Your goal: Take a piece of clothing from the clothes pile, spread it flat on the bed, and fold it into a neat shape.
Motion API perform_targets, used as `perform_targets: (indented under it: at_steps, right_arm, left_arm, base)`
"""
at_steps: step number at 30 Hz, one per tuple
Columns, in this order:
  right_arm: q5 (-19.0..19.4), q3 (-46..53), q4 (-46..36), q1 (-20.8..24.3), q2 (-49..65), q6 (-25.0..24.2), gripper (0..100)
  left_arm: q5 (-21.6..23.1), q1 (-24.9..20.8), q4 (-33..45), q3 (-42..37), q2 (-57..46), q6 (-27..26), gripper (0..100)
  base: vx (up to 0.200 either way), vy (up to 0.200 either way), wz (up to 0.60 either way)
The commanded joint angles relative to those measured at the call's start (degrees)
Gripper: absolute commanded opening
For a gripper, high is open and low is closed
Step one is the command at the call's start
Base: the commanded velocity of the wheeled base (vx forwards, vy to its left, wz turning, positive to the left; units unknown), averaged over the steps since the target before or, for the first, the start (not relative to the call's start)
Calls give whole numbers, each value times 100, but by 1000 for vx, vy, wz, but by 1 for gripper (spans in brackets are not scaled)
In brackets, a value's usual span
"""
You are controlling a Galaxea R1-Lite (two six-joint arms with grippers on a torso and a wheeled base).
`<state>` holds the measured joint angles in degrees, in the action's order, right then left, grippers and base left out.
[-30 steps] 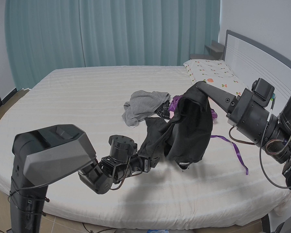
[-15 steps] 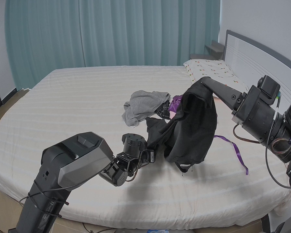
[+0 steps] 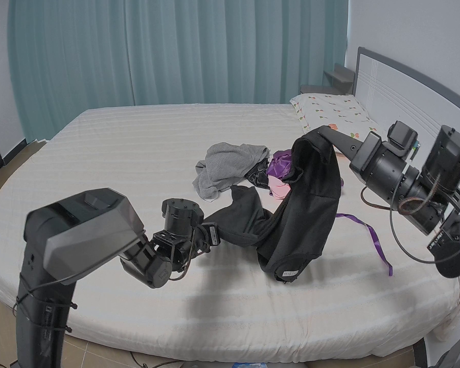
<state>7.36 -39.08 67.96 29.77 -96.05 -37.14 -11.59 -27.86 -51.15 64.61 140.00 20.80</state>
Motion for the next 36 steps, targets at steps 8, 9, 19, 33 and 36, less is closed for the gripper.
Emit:
perform_targets:
  at_steps: [8, 9, 19, 33, 36]
  right_arm:
    - [-420, -1980, -2, -806, -1302, -12, 0]
    - [-429, -1972, -2, -824, -1293, -12, 0]
    - [-350, -416, 130, -516, -1425, -135, 0]
    - [-437, 437, 165, -323, -1531, -548, 0]
    - [-437, 542, 297, -314, -1584, -680, 0]
  left_arm:
    - [-18, 202, 712, -599, -3040, 1717, 0]
    - [-10, 210, 738, -634, -3163, 1735, 0]
    - [69, 246, 431, -2146, -3523, 1779, 0]
    - [87, -88, 70, -2981, -2996, 2297, 0]
    - [96, -97, 53, -3104, -2969, 2332, 0]
  base:
    - [0, 0, 0]
    - [0, 0, 0]
    - [0, 0, 0]
    - [0, 0, 0]
    - [0, 0, 0]
